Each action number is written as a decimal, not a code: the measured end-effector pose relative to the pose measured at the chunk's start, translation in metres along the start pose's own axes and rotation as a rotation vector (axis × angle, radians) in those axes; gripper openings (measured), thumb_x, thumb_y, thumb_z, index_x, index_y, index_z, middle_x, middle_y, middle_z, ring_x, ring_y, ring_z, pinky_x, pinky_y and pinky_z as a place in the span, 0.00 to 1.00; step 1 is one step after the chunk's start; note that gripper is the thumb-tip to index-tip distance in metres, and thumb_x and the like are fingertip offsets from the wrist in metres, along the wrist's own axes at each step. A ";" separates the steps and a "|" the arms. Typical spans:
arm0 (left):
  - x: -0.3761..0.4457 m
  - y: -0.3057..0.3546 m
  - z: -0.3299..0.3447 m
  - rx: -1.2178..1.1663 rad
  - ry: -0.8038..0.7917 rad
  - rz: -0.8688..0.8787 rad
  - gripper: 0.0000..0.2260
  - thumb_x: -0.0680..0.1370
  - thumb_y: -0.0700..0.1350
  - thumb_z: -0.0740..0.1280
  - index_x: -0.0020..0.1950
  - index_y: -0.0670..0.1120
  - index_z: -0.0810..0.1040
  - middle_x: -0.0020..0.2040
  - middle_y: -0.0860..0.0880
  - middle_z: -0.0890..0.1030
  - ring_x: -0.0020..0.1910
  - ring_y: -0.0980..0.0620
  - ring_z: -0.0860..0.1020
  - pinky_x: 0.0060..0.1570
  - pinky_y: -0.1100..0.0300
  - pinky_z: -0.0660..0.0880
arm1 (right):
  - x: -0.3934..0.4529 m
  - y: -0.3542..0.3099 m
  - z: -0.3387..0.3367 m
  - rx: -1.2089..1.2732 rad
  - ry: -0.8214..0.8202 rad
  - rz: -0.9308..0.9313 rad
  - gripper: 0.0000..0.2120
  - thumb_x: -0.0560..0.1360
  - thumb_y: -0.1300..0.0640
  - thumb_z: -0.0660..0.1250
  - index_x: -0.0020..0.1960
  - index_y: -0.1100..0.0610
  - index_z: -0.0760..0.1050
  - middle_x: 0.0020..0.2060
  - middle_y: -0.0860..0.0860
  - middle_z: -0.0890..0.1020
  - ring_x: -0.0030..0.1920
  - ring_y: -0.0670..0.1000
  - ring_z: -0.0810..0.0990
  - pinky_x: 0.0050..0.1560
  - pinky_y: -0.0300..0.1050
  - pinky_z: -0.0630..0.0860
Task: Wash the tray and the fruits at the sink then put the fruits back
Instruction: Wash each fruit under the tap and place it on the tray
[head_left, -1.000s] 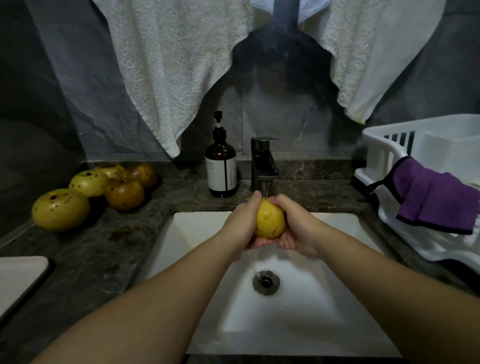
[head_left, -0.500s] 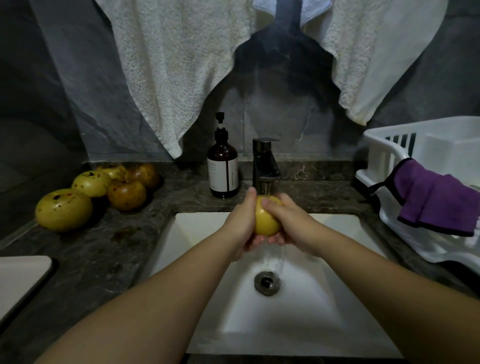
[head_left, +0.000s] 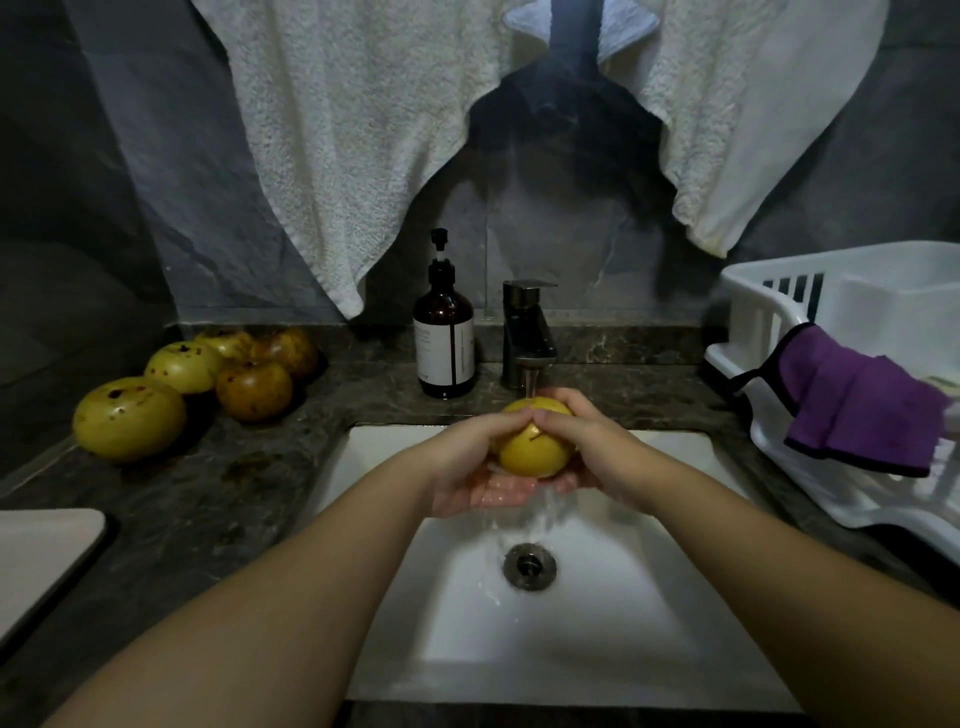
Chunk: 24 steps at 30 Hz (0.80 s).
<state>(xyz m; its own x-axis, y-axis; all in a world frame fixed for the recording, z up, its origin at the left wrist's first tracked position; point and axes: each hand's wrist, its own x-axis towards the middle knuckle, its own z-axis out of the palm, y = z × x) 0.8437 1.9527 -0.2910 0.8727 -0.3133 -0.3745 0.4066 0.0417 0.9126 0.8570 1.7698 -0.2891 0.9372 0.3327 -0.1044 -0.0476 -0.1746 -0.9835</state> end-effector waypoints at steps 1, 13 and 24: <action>-0.001 0.000 -0.002 0.009 -0.007 0.019 0.28 0.71 0.61 0.74 0.65 0.47 0.78 0.46 0.43 0.88 0.39 0.49 0.86 0.40 0.56 0.85 | -0.001 -0.003 0.000 0.010 -0.006 0.004 0.17 0.80 0.44 0.67 0.68 0.40 0.69 0.61 0.58 0.79 0.53 0.63 0.86 0.43 0.54 0.82; 0.000 0.010 -0.010 -0.014 0.112 0.072 0.28 0.72 0.54 0.80 0.68 0.52 0.73 0.59 0.37 0.83 0.48 0.41 0.87 0.44 0.52 0.84 | 0.019 -0.081 -0.020 -0.634 0.360 -0.508 0.16 0.83 0.47 0.60 0.70 0.46 0.75 0.67 0.47 0.73 0.65 0.43 0.71 0.59 0.39 0.64; -0.018 0.021 -0.005 0.077 0.042 0.031 0.28 0.74 0.44 0.79 0.71 0.49 0.72 0.66 0.38 0.77 0.54 0.38 0.86 0.48 0.51 0.85 | 0.009 -0.100 -0.025 -0.919 0.220 -0.452 0.20 0.85 0.47 0.54 0.75 0.46 0.69 0.72 0.50 0.74 0.71 0.53 0.71 0.59 0.43 0.65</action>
<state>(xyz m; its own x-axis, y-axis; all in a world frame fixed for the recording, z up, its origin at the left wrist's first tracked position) 0.8380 1.9635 -0.2663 0.8958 -0.2733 -0.3506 0.3583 -0.0228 0.9333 0.8788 1.7672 -0.1880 0.8487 0.3830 0.3649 0.5175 -0.7436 -0.4233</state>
